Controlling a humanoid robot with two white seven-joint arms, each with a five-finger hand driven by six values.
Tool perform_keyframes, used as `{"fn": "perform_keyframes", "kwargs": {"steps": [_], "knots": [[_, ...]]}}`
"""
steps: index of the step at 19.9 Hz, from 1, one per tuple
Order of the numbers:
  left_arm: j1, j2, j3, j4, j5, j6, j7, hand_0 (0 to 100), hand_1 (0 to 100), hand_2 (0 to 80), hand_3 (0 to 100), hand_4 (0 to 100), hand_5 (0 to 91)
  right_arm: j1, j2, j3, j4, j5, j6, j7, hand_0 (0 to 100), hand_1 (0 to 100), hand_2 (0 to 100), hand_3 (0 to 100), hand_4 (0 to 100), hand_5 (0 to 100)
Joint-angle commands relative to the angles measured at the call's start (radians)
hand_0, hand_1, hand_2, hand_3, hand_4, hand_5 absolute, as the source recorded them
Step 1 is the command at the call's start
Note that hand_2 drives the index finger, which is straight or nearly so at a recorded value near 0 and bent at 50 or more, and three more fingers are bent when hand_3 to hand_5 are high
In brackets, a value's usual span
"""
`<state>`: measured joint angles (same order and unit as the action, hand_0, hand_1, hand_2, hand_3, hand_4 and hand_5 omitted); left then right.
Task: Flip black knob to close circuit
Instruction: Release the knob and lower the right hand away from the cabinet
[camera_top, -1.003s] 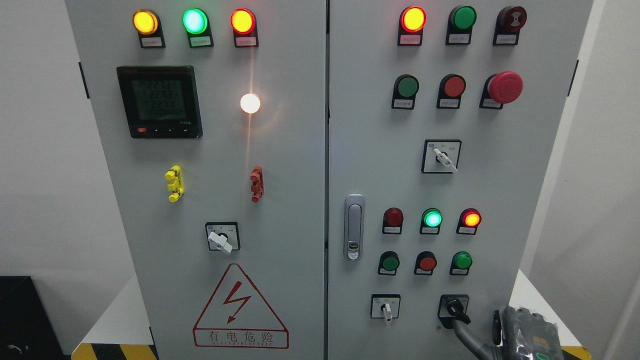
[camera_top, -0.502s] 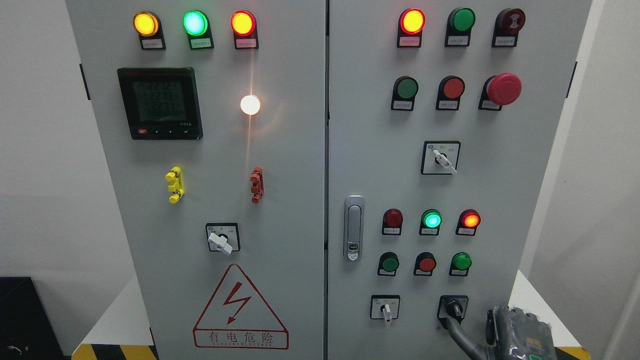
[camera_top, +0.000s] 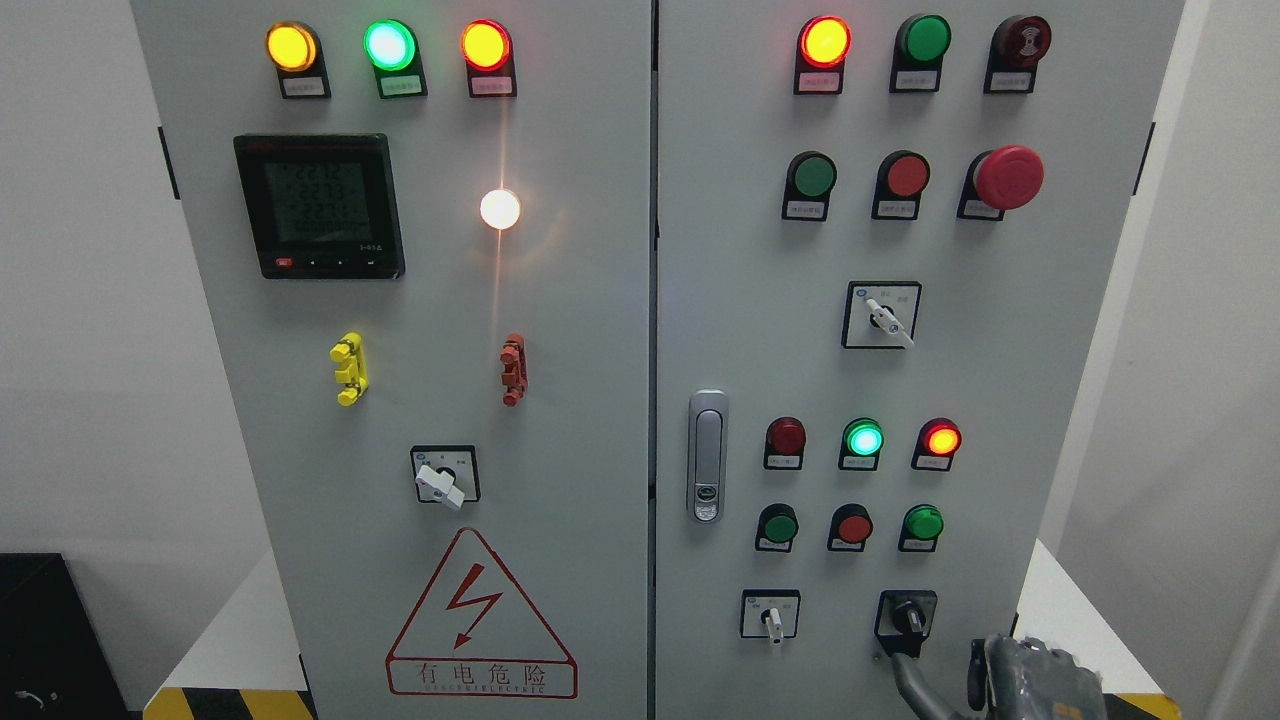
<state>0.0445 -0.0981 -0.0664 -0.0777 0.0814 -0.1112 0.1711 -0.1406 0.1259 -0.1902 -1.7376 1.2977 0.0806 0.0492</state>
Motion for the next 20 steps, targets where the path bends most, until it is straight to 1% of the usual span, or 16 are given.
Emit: {"fn": "perform_keyframes", "kwargs": {"steps": [1, 2, 3, 5, 6, 8, 9, 11, 12, 14, 17, 19, 20], "knots": [[0.0, 0.0, 0.0, 0.001, 0.0, -0.001, 0.004, 12, 56, 0.0, 0, 0, 0.0, 0.074, 0.004, 0.121, -0.088, -0.144, -0.011, -0.046, 0, 5, 85, 100, 94, 94], [0.0, -0.002, 0.0, -0.001, 0.0, -0.001, 0.004, 12, 56, 0.0, 0, 0, 0.0, 0.093, 0.004, 0.13, -0.1, -0.187, -0.024, -0.066, 0, 6, 81, 100, 91, 88], [0.0, 0.0, 0.0, -0.001, 0.0, -0.001, 0.004, 12, 56, 0.0, 0, 0, 0.0, 0.116, 0.003, 0.138, -0.115, -0.228, -0.037, -0.083, 0, 6, 80, 100, 89, 84], [0.0, 0.0, 0.0, -0.001, 0.0, -0.001, 0.004, 12, 56, 0.0, 0, 0, 0.0, 0.156, 0.003, 0.144, -0.128, -0.325, -0.083, -0.113, 0, 7, 75, 95, 83, 77], [0.0, 0.0, 0.0, -0.001, 0.0, -0.001, 0.004, 12, 56, 0.0, 0, 0, 0.0, 0.173, 0.003, 0.143, -0.128, -0.378, -0.106, -0.124, 0, 8, 73, 92, 82, 76], [0.0, 0.0, 0.0, -0.001, 0.0, -0.001, 0.004, 12, 56, 0.0, 0, 0, 0.0, 0.2, 0.001, 0.137, -0.135, -0.486, -0.116, -0.137, 0, 9, 66, 84, 76, 70], [0.0, 0.0, 0.0, 0.001, 0.0, -0.001, 0.004, 12, 56, 0.0, 0, 0, 0.0, 0.219, 0.0, 0.135, -0.148, -0.541, -0.116, -0.146, 0, 9, 64, 81, 73, 69], [0.0, 0.0, 0.0, -0.001, 0.0, -0.001, 0.004, 12, 56, 0.0, 0, 0, 0.0, 0.262, -0.003, 0.135, -0.171, -0.676, -0.117, -0.16, 0, 9, 53, 72, 66, 62], [0.0, 0.0, 0.0, -0.001, 0.0, -0.001, 0.004, 12, 56, 0.0, 0, 0, 0.0, 0.283, -0.003, 0.14, -0.187, -0.748, -0.117, -0.161, 0, 9, 50, 69, 64, 60], [0.0, 0.0, 0.0, 0.001, 0.0, -0.001, 0.004, 12, 56, 0.0, 0, 0, 0.0, 0.314, -0.005, 0.143, -0.212, -0.881, -0.114, -0.161, 0, 10, 42, 59, 57, 53], [0.0, 0.0, 0.0, 0.001, 0.0, -0.001, 0.004, 12, 56, 0.0, 0, 0, 0.0, 0.338, -0.006, 0.143, -0.252, -1.064, -0.11, -0.16, 0, 11, 36, 55, 53, 51], [0.0, 0.0, 0.0, -0.001, 0.0, -0.001, 0.004, 12, 56, 0.0, 0, 0, 0.0, 0.36, -0.006, 0.143, -0.27, -1.124, -0.114, -0.16, 0, 11, 33, 52, 51, 49], [0.0, 0.0, 0.0, 0.001, 0.0, -0.001, 0.004, 12, 56, 0.0, 0, 0, 0.0, 0.371, -0.006, 0.143, -0.281, -1.15, -0.116, -0.16, 0, 11, 29, 50, 49, 47]]}}
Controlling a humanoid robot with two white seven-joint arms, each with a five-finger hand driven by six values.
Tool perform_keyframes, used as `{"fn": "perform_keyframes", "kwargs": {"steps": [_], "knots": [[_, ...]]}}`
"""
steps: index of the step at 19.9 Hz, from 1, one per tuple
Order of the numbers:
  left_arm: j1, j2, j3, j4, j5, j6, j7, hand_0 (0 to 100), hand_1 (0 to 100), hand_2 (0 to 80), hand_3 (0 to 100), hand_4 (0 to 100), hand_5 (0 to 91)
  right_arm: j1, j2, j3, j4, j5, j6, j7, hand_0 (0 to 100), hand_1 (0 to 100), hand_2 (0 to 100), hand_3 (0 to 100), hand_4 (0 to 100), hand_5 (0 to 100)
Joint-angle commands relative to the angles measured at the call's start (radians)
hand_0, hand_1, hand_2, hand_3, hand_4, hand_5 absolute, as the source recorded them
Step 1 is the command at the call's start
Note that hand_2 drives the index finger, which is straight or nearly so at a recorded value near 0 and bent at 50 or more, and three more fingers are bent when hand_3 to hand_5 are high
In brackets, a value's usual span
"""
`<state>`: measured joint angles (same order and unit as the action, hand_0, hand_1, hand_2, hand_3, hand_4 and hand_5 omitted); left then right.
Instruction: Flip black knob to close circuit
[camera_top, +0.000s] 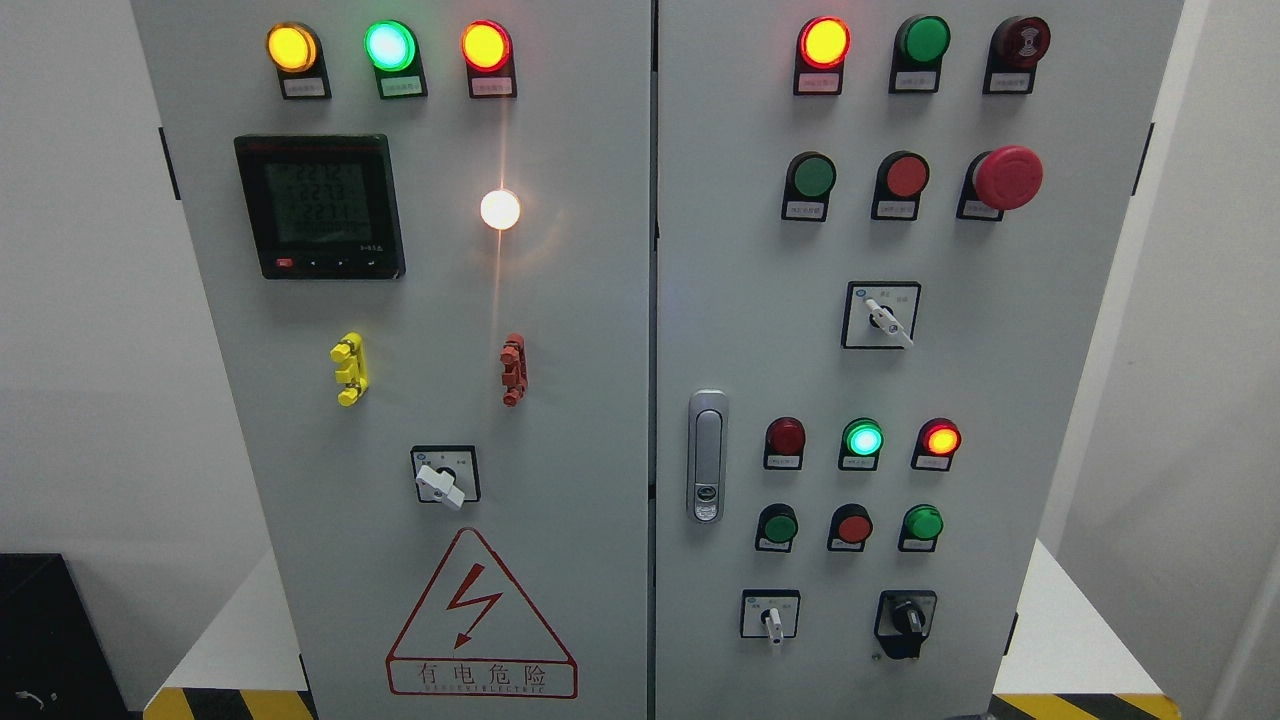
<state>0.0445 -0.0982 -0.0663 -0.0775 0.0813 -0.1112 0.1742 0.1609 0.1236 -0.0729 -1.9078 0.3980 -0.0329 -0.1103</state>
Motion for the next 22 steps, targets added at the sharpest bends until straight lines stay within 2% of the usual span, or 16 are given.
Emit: {"fn": "perform_keyframes", "kwargs": {"steps": [1, 3, 4, 5, 6, 9, 13, 22], "knots": [[0.0, 0.0, 0.0, -0.001, 0.0, -0.001, 0.001, 12, 56, 0.0, 0, 0, 0.0, 0.081, -0.004, 0.028, -0.12, -0.284, -0.004, 0.0, 0, 11, 28, 49, 48, 46], [0.0, 0.0, 0.0, -0.001, 0.0, -0.001, 0.001, 12, 56, 0.0, 0, 0, 0.0, 0.117, -0.007, 0.048, -0.149, -0.362, -0.004, 0.009, 0, 8, 17, 39, 39, 37], [0.0, 0.0, 0.0, 0.001, 0.0, -0.001, 0.001, 12, 56, 0.0, 0, 0, 0.0, 0.135, -0.01, 0.059, -0.158, -0.393, -0.004, 0.015, 0, 7, 15, 38, 38, 34], [0.0, 0.0, 0.0, 0.001, 0.0, -0.001, 0.001, 12, 56, 0.0, 0, 0, 0.0, 0.149, -0.012, 0.064, -0.16, -0.416, -0.005, 0.024, 0, 5, 12, 31, 32, 25], [0.0, 0.0, 0.0, -0.001, 0.0, -0.001, 0.001, 12, 56, 0.0, 0, 0, 0.0, 0.157, -0.012, 0.068, -0.16, -0.432, -0.009, 0.037, 0, 3, 8, 24, 24, 14], [0.0, 0.0, 0.0, -0.001, 0.0, -0.001, 0.001, 12, 56, 0.0, 0, 0, 0.0, 0.166, -0.012, 0.073, -0.16, -0.465, -0.018, 0.09, 0, 0, 3, 14, 10, 0], [0.0, 0.0, 0.0, 0.001, 0.0, -0.001, 0.001, 12, 56, 0.0, 0, 0, 0.0, 0.167, -0.012, 0.076, -0.155, -0.475, -0.019, 0.097, 0, 0, 0, 7, 1, 0], [0.0, 0.0, 0.0, 0.001, 0.0, -0.001, 0.001, 12, 56, 0.0, 0, 0, 0.0, 0.167, -0.012, 0.076, -0.155, -0.475, -0.021, 0.101, 0, 0, 0, 3, 0, 0]]}}
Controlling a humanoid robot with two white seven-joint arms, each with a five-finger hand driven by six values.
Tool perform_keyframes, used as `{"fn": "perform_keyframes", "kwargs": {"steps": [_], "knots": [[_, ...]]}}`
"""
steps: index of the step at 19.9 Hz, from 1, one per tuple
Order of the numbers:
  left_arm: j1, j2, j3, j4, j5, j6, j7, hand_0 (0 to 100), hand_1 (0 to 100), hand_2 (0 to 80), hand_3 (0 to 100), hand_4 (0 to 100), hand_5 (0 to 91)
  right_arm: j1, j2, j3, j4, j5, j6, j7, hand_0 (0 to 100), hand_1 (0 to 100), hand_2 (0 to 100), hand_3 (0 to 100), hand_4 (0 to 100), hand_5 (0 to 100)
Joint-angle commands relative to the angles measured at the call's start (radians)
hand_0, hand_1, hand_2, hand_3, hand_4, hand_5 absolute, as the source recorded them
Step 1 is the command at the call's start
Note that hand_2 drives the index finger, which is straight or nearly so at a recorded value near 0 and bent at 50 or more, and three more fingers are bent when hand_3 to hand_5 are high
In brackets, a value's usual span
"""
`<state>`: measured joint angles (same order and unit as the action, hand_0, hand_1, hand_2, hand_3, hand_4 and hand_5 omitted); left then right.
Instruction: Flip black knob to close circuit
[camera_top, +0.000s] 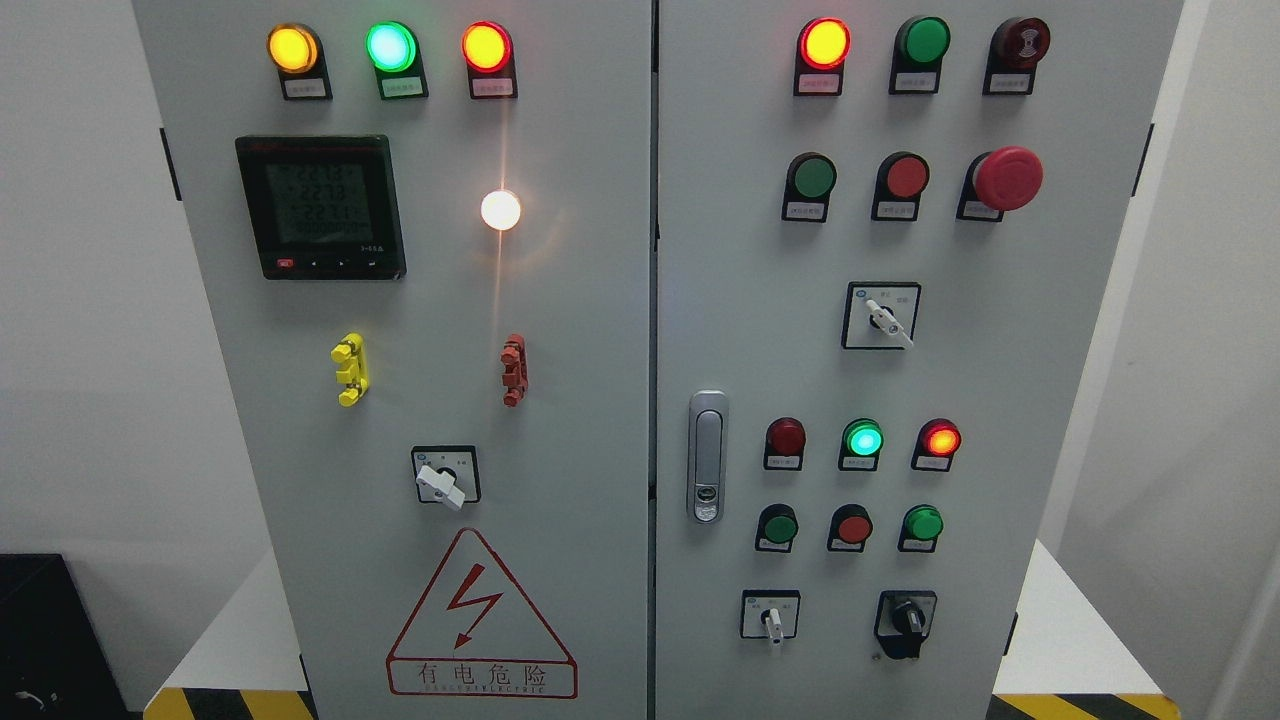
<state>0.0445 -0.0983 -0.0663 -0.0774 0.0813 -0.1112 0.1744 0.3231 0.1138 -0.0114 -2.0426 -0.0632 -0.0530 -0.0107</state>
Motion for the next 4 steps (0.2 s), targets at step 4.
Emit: {"fn": "perform_keyframes", "kwargs": {"steps": [4], "knots": [[0.0, 0.0, 0.0, 0.001, 0.0, -0.001, 0.0, 12, 56, 0.0, 0, 0, 0.0, 0.005, -0.002, 0.014, -0.018, -0.014, -0.005, 0.001, 0, 0, 0, 4, 0, 0]]}}
